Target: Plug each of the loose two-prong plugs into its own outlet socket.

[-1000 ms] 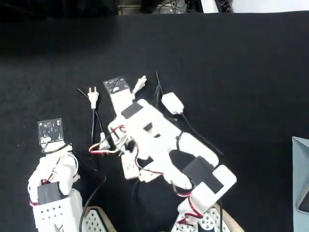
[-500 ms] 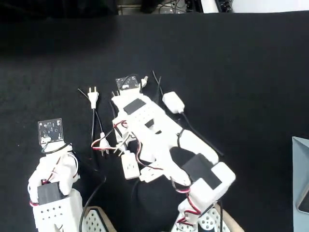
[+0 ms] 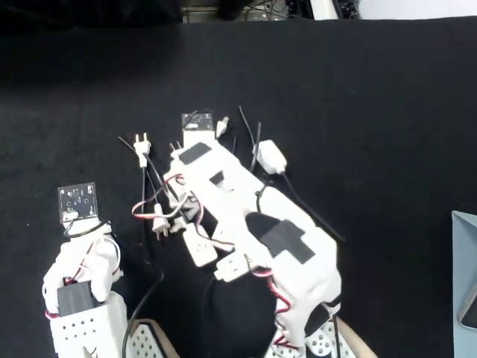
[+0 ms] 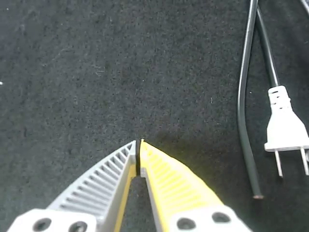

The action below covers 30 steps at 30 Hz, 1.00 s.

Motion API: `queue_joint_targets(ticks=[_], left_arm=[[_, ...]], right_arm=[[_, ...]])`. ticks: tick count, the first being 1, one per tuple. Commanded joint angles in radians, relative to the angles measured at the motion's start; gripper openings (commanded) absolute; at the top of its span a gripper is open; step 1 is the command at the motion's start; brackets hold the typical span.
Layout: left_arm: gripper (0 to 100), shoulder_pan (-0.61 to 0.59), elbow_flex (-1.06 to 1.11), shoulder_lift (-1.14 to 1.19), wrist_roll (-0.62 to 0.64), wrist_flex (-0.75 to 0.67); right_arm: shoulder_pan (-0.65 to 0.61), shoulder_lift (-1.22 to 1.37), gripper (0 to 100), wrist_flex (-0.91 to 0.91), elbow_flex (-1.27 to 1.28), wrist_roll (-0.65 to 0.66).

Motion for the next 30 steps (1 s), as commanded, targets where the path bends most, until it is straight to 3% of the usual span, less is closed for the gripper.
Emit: queue_joint_targets(ticks=[1, 4, 14, 30], left_arm=[[3, -0.013, 0.018, -0.011, 0.006, -0.021], [3, -0.013, 0.018, -0.011, 0.006, -0.021], [3, -0.013, 0.018, -0.011, 0.005, -0.021], [3, -0.013, 0.018, -0.011, 0.006, -0.021]], right_arm=[[0.008, 0.045, 11.6, 0.028, -0.07, -0.009], [0.008, 0.058, 0.5, 0.048, -0.116, 0.017], [0.008, 0.022, 1.1, 0.311, -0.458, 0.095], [0.002, -0.154, 1.1, 0.327, -0.746, 0.327]])
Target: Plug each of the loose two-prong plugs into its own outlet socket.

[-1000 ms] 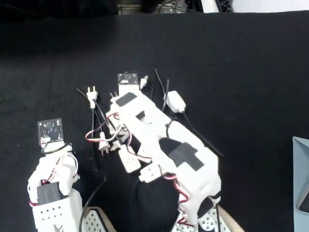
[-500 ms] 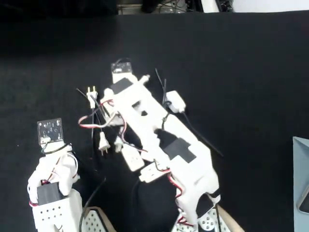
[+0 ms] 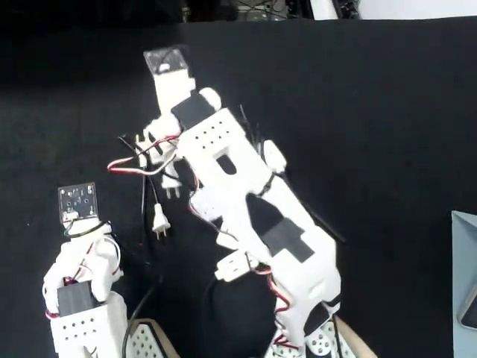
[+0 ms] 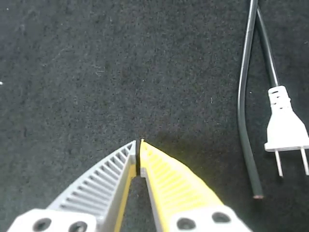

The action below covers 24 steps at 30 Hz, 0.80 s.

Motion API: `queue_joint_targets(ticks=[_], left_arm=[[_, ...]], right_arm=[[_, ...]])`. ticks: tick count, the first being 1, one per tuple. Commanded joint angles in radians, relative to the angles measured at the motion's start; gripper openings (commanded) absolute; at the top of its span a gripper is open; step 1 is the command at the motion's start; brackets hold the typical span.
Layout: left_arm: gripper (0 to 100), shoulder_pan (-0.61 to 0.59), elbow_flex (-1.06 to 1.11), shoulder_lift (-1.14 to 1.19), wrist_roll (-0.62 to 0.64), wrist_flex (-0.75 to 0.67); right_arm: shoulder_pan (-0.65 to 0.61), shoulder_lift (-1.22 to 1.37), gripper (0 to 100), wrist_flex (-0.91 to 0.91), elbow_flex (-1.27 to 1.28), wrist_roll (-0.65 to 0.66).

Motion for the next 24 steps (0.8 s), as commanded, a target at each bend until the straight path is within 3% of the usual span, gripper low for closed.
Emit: queue_joint_targets(ticks=[1, 12, 17, 24], left_arm=[[3, -0.013, 0.018, -0.011, 0.006, -0.021], [3, -0.013, 0.018, -0.011, 0.006, -0.021], [3, -0.013, 0.018, -0.011, 0.006, -0.021], [3, -0.013, 0.018, -0.011, 0.006, -0.021]], right_arm=[[0.0, -0.119, 1.1, 0.008, -0.113, 0.035], [0.021, -0.369, 1.1, 0.226, -0.128, 0.083], [0.164, -0.444, 1.1, 0.287, -0.099, 0.149], [0.342, -0.567, 1.1, 0.287, 0.203, 0.292]])
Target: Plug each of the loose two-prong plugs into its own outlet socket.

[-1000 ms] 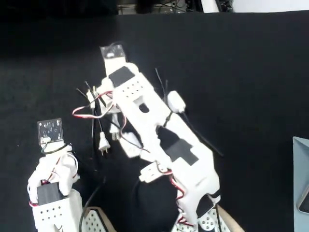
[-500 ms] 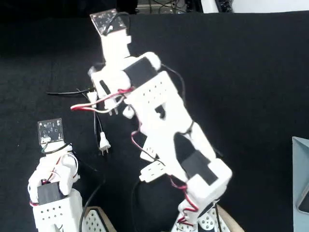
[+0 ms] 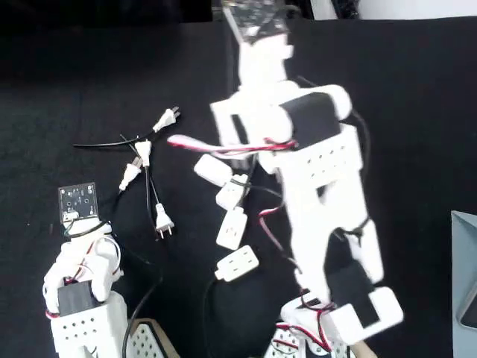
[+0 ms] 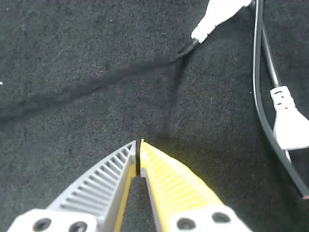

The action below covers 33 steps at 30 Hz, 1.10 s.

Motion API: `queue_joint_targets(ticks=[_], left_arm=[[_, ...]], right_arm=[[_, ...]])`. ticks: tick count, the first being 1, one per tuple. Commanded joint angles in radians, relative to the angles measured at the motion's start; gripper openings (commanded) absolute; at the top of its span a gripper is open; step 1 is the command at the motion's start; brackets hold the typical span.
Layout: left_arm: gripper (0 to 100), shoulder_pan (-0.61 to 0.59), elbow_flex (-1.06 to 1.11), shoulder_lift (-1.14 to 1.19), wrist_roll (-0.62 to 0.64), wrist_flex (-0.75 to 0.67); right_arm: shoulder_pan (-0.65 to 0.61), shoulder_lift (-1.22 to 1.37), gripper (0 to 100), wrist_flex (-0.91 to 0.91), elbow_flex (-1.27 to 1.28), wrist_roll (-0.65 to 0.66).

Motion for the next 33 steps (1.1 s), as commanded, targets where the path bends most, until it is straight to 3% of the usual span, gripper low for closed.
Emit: queue_joint_targets(ticks=[1, 6, 13, 18, 23, 28, 33], left_arm=[[3, -0.013, 0.018, -0.011, 0.006, -0.021], [3, -0.013, 0.018, -0.011, 0.006, -0.021], [3, -0.013, 0.018, -0.011, 0.006, -0.021], [3, -0.013, 0.018, -0.011, 0.006, -0.021], [3, -0.013, 0.018, -0.011, 0.006, -0.021], [3, -0.013, 0.018, -0.011, 0.006, -0.021], [3, -0.013, 0.018, -0.011, 0.006, -0.021]], right_arm=[[0.066, -0.104, 1.1, 0.032, 0.162, 0.069], [0.112, -0.26, 1.1, -0.051, 0.483, 0.155], [0.144, -0.463, 1.1, -0.388, 1.013, 0.261], [0.143, -0.456, 1.1, -0.632, 1.264, 0.265], [0.132, -0.351, 1.8, -0.724, 1.311, 0.265], [0.12, -0.226, 11.4, -0.718, 1.262, 0.258], [0.12, -0.205, 11.6, -0.649, 1.198, 0.258]])
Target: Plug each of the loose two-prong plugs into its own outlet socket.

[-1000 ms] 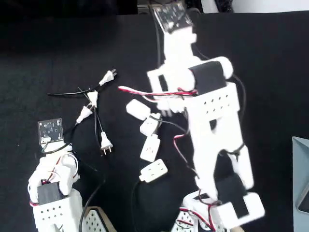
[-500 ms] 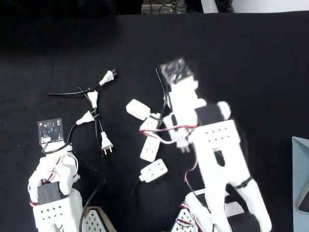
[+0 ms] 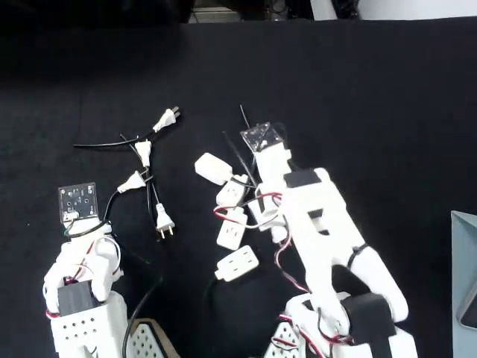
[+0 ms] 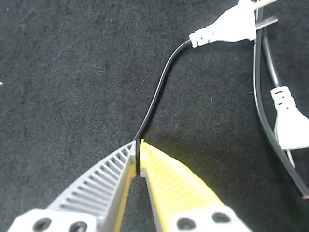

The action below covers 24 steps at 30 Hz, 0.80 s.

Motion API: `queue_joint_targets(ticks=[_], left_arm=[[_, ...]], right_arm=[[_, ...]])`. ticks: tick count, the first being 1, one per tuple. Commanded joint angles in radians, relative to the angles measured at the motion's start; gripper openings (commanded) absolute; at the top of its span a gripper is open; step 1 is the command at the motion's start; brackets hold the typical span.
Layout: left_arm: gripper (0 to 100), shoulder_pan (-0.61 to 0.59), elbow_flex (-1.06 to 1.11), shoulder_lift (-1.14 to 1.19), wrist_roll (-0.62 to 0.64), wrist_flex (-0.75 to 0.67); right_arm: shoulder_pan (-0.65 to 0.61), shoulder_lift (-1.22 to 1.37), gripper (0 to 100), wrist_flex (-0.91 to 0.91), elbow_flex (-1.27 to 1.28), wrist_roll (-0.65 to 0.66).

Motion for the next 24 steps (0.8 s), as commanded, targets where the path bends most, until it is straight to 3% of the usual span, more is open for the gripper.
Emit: queue_joint_targets(ticks=[1, 6, 14, 24], left_arm=[[3, -0.013, 0.018, -0.011, 0.006, -0.021], [3, -0.013, 0.018, -0.011, 0.006, -0.021], [3, -0.013, 0.018, -0.011, 0.006, -0.021], [3, -0.013, 0.018, -0.011, 0.006, -0.021]], right_arm=[[-0.012, 0.004, 11.7, 0.077, -0.101, 0.002], [0.005, 0.004, 11.7, 0.206, -0.148, 0.002], [0.041, 0.012, 11.6, 0.212, -0.082, 0.038], [0.038, 0.013, 11.4, 0.025, 0.05, 0.06]])
